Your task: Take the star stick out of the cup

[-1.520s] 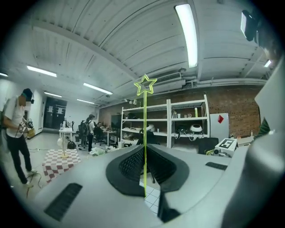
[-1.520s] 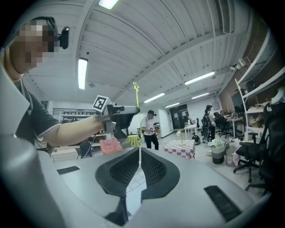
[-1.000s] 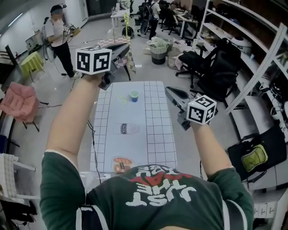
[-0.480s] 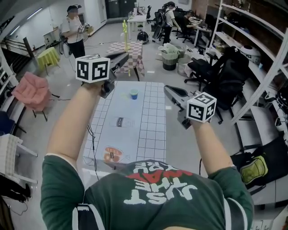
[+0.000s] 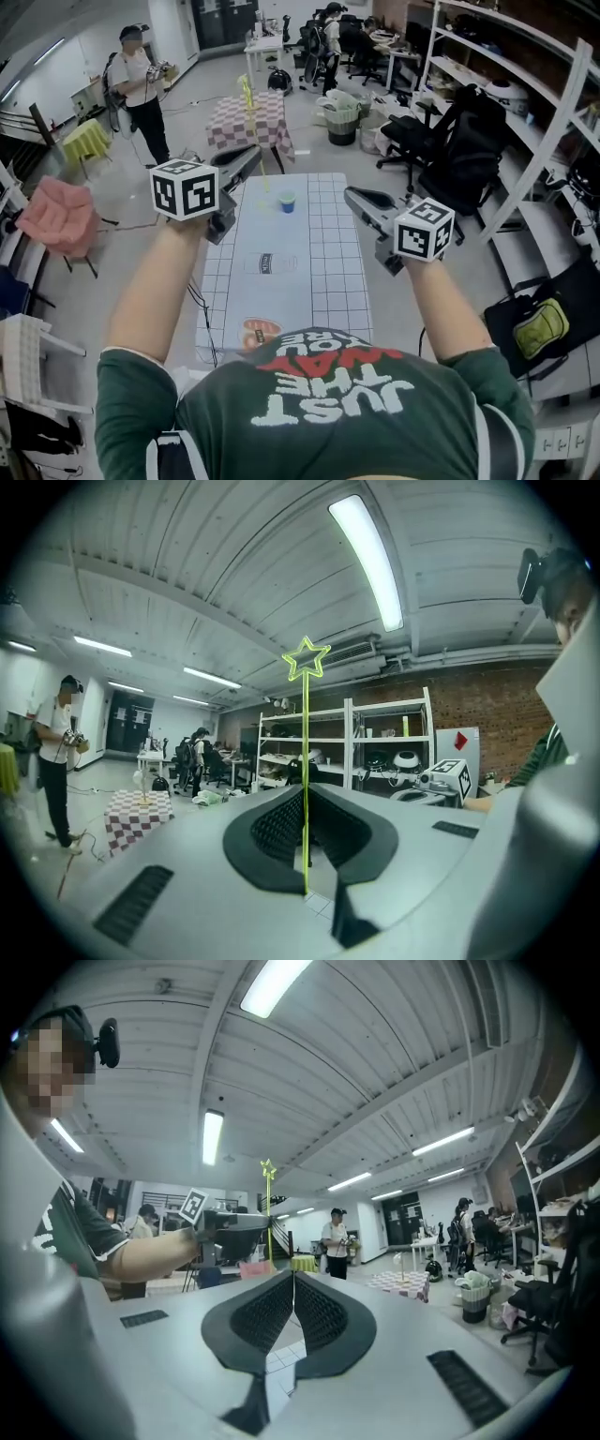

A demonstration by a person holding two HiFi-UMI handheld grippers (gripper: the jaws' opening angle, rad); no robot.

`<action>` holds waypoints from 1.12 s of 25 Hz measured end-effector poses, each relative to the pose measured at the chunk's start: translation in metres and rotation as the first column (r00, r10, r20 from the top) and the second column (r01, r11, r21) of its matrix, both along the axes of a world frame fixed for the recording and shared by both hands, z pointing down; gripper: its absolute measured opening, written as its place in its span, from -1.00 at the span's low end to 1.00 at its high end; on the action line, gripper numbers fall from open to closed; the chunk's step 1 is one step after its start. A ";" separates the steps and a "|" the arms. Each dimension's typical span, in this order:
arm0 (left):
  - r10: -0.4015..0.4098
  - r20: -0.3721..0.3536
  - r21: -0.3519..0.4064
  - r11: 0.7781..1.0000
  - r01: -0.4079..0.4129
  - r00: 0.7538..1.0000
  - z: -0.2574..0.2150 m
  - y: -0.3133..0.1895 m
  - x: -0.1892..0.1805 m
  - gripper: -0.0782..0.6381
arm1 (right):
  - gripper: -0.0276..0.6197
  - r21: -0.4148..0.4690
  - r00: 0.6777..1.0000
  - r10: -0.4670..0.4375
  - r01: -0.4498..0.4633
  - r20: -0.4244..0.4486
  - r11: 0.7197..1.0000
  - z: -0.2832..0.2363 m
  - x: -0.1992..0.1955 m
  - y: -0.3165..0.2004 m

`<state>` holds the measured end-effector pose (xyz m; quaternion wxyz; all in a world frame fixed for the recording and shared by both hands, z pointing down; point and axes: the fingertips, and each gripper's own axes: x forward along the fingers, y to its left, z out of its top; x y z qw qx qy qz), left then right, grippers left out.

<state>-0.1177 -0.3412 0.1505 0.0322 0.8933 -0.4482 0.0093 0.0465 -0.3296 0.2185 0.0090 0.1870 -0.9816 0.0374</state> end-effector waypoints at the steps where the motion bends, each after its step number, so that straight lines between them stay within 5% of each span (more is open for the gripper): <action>1: 0.009 -0.002 -0.013 1.000 -0.009 1.000 0.008 0.003 -0.011 -0.73 | -0.82 -0.006 1.000 0.006 -0.006 0.004 1.000 0.003 -0.010 0.003; 8: 0.039 -0.046 -0.136 0.990 -0.044 0.998 0.094 0.017 -0.081 -0.73 | -0.82 -0.057 1.000 0.016 -0.017 -0.017 0.998 0.036 -0.073 0.010; 14: -0.009 -0.114 -0.273 0.962 -0.023 0.993 0.184 0.026 -0.105 -0.73 | -0.82 -0.137 0.998 0.017 -0.025 -0.063 0.990 0.085 -0.087 0.005; 22: -0.148 -0.222 -0.482 0.876 0.023 0.964 0.304 0.049 -0.103 -0.72 | -0.82 -0.293 0.988 -0.022 -0.023 -0.151 0.956 0.192 -0.079 0.009; 28: -0.292 -0.326 -0.600 0.799 0.041 0.899 0.371 0.070 -0.096 -0.72 | -0.82 -0.384 0.979 -0.061 -0.019 -0.196 0.923 0.270 -0.076 0.027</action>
